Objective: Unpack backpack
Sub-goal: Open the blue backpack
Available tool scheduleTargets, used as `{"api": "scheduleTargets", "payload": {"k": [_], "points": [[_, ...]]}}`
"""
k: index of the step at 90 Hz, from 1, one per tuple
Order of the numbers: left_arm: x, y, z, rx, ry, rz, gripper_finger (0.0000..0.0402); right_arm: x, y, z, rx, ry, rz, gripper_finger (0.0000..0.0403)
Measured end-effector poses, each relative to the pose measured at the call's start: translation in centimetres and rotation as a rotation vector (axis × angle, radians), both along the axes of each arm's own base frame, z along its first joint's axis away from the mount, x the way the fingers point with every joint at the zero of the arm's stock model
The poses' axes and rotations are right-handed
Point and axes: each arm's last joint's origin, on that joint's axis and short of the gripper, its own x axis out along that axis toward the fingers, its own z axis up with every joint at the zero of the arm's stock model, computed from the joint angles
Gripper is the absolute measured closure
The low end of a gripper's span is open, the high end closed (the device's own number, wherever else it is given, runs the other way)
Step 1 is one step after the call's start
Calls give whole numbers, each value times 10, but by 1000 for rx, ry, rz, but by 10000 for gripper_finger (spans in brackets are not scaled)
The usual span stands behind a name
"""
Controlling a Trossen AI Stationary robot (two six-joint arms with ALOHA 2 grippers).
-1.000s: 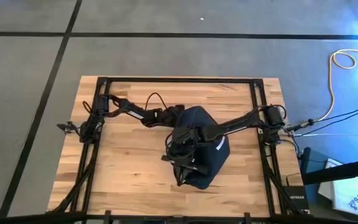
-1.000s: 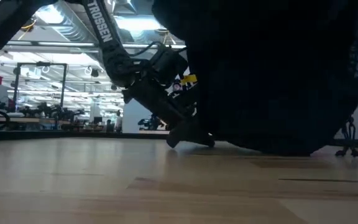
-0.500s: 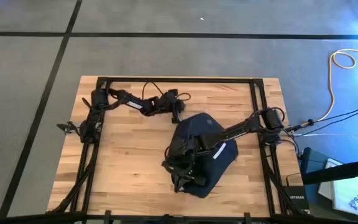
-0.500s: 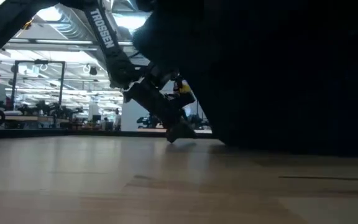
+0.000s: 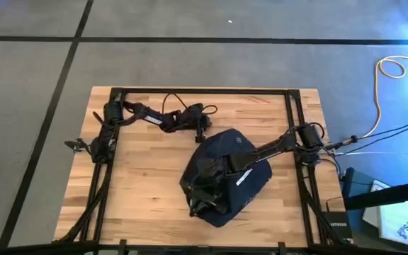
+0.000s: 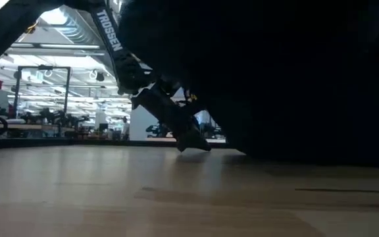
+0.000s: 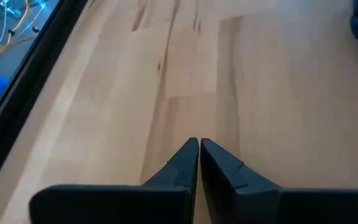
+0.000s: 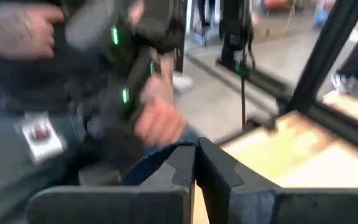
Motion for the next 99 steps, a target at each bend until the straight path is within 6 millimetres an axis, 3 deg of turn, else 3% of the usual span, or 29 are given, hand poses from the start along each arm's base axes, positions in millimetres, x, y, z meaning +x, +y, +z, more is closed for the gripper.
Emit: {"api": "scheduleTargets", "payload": {"k": [16,42,51,99], "points": [[1,-4,0,2,2,-16,399,2,-2,2,6,-7,-43,366],[1,-4,0,9,7,-20,399,4,-7,0,-29,-11,-110,216],[1,-4,0,8,6,-21,399,4,-6,-1,-40,-19,-122,180],[1,-4,1,6,4,-19,399,-3,-11,-16,-241,112,-169,169]]}}
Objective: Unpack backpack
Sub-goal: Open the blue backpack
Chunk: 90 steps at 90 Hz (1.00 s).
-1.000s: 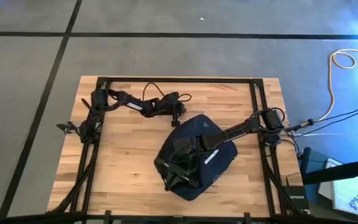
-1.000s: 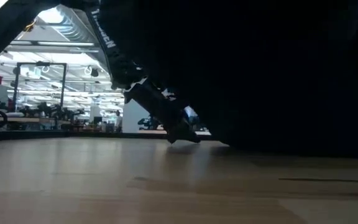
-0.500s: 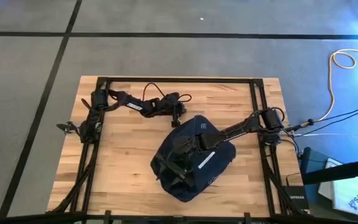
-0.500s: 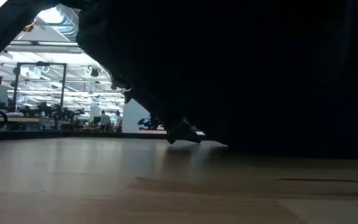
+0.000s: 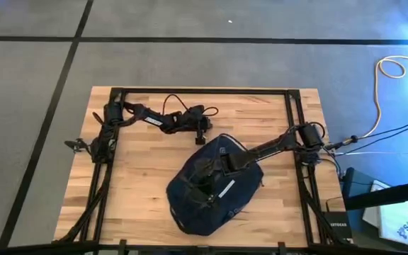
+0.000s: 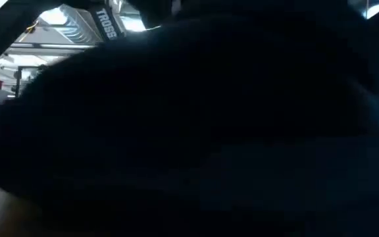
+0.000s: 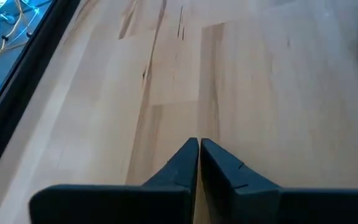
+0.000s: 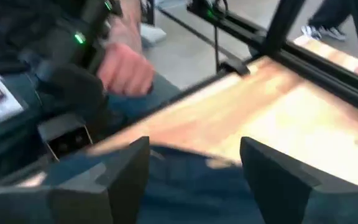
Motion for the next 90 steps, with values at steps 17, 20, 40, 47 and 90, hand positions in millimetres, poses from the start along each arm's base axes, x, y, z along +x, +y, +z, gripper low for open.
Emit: {"api": "scheduleTargets", "payload": {"k": [17,20,40,47,90], "points": [[1,-6,8,-36,-28,-31,399,1,1,10,-175,48,-56,169],[2,-7,15,-42,-51,-42,399,0,2,13,-213,65,-67,169],[-1,-23,80,-37,-221,-107,399,-9,18,29,-420,132,-123,169],[-5,-33,102,-43,-261,-136,399,-14,27,33,-462,145,-131,169],[-28,-168,102,-74,-156,-458,401,-78,71,54,-783,234,-471,193]]}}
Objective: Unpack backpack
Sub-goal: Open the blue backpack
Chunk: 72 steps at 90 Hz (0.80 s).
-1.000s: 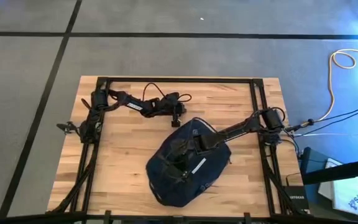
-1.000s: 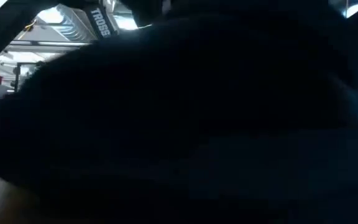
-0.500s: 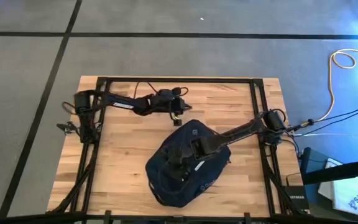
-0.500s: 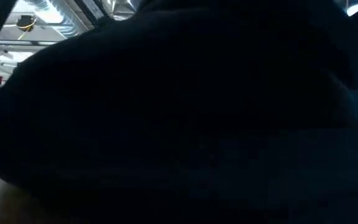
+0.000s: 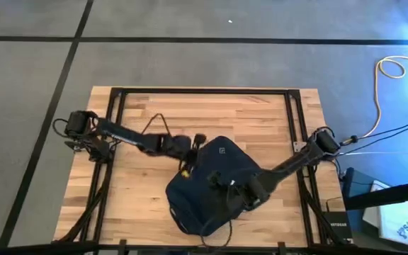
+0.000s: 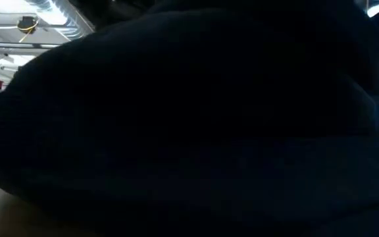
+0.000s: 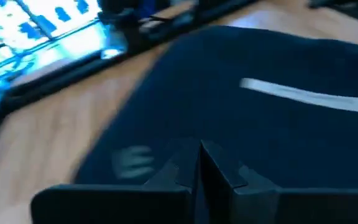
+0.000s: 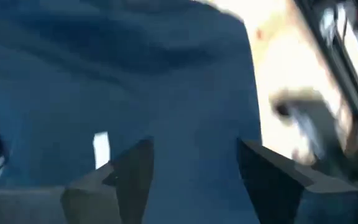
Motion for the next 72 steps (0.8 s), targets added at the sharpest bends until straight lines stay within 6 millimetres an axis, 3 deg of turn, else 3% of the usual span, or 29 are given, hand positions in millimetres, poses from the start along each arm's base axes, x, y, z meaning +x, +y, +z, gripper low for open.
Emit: {"api": "scheduleTargets", "payload": {"k": [18,38,53,72], "points": [[-13,-33,-15,-2,12,-87,401,-23,-21,-5,-166,70,-337,194],[-15,-27,-19,73,-6,23,401,-45,-54,4,-201,75,-577,194],[-8,-14,-7,58,-130,87,402,-68,-90,10,-22,7,-664,194],[-7,-10,-4,32,-157,67,402,-93,-133,-6,451,-10,-694,194]]}}
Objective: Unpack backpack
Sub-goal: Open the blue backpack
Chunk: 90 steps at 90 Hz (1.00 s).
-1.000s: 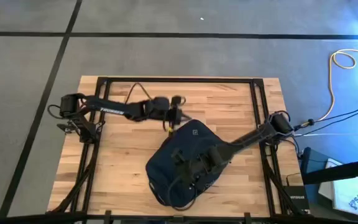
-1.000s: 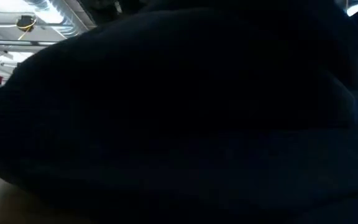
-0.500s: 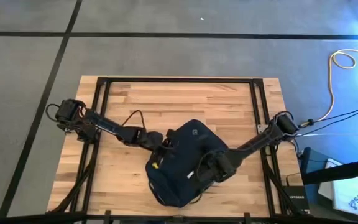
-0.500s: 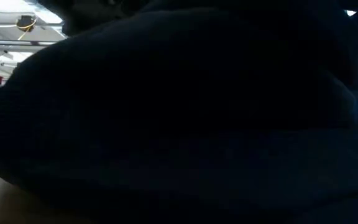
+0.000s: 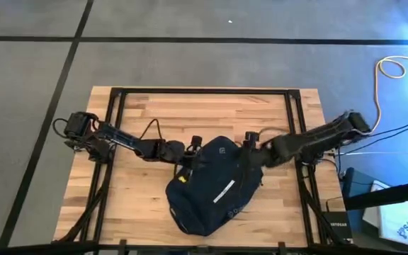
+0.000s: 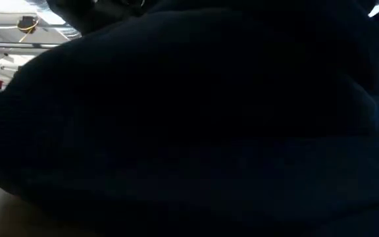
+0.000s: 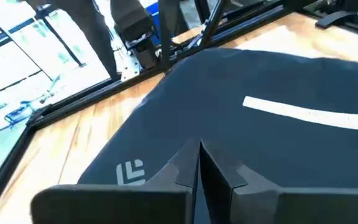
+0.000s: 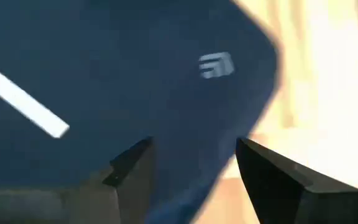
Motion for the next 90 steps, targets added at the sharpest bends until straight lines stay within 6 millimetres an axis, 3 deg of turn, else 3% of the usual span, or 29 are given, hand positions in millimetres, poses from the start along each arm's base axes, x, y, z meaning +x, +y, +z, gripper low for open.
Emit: {"api": "scheduleTargets", "payload": {"k": [9,19,36,45,66,90], "points": [[0,0,0,-1,-2,1,402,-8,-18,-16,129,-21,-136,194],[0,0,0,-5,-5,1,402,-13,-33,-34,134,9,-237,194],[0,1,0,-21,2,9,402,-7,-41,-45,126,-40,-208,202],[0,3,-1,-20,9,14,402,-3,-40,-42,140,-73,-160,240],[0,4,-1,-19,9,17,401,-4,-48,-45,167,-38,-175,385],[0,4,-1,-16,10,16,401,1,-50,-43,121,-82,-85,401]]}}
